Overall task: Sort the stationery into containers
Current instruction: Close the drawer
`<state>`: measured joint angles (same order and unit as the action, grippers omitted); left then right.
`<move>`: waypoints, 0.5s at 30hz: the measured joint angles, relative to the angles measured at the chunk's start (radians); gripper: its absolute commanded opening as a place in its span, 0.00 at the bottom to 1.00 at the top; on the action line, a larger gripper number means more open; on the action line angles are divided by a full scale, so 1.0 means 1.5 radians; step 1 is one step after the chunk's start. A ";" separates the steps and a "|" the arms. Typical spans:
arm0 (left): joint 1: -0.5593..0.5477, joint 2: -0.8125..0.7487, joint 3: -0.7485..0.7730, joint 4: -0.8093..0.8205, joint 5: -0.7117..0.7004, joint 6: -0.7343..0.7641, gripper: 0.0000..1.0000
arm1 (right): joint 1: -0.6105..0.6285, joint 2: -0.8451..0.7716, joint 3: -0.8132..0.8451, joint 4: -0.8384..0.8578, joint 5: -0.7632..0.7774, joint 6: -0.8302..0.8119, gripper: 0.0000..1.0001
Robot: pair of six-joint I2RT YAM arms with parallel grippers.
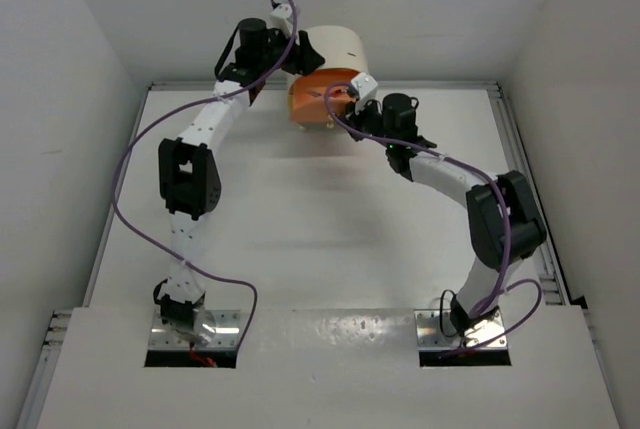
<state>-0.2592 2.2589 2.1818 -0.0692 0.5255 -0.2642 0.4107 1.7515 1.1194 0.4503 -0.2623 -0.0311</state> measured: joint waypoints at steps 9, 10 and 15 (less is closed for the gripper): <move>0.001 0.000 0.000 -0.003 0.007 0.012 0.59 | 0.014 0.076 0.029 0.089 0.058 -0.004 0.20; 0.001 0.000 0.000 -0.003 0.007 0.013 0.59 | 0.015 0.085 0.034 0.099 0.065 -0.005 0.21; 0.002 0.000 -0.002 -0.003 0.008 0.019 0.59 | 0.016 0.119 0.056 0.144 0.088 -0.008 0.23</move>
<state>-0.2562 2.2589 2.1788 -0.0734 0.5373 -0.2359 0.4347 1.9293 1.2034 0.6659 -0.1299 -0.0429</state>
